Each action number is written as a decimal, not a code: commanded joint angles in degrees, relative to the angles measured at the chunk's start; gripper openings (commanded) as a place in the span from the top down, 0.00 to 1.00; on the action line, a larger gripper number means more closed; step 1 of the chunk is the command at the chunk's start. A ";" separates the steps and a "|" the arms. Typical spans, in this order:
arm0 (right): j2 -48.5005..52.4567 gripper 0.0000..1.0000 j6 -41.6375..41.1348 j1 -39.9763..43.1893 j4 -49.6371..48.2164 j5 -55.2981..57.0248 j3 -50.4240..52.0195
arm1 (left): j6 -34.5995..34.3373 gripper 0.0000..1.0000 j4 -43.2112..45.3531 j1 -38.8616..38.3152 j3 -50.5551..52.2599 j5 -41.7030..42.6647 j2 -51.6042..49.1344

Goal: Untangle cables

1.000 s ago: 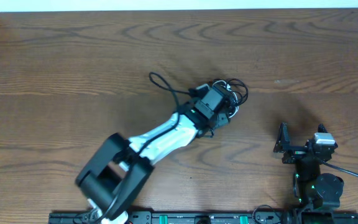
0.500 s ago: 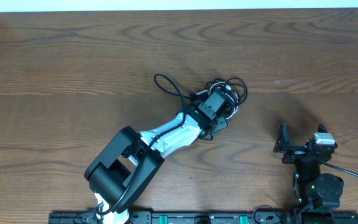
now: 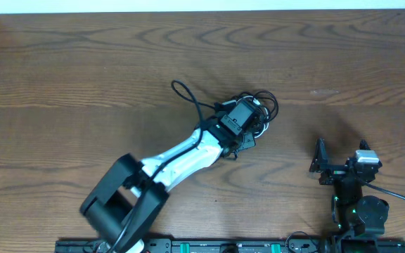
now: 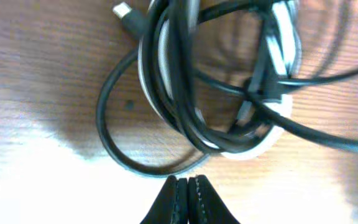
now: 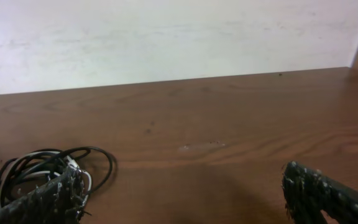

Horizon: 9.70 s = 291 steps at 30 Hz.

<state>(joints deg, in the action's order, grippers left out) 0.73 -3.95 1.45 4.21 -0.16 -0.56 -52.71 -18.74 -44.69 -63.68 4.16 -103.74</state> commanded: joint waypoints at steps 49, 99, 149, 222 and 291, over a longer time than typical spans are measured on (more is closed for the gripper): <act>-0.07 0.01 -0.72 -0.37 0.02 0.68 0.24 | -13.57 0.92 -37.33 16.76 -0.31 -13.62 27.87; 6.27 0.13 -45.59 -0.37 4.74 -28.63 -5.01 | -17.57 0.88 -41.62 19.32 -0.31 -7.56 27.76; 25.64 0.01 -47.19 -0.42 13.07 -30.32 -17.44 | -14.82 0.92 -39.65 19.21 -0.31 -3.30 27.76; 25.64 0.14 -46.10 -0.44 24.26 -37.66 -17.38 | 3.78 0.76 -29.33 18.91 -0.31 10.32 27.58; 25.64 0.29 -50.49 -0.44 22.67 -48.68 -17.38 | 13.25 0.93 -4.55 6.27 -0.31 23.71 20.37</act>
<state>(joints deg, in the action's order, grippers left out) 26.52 -52.23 1.37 28.91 -48.10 -17.61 -40.38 -23.88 -36.62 -63.99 25.02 -83.57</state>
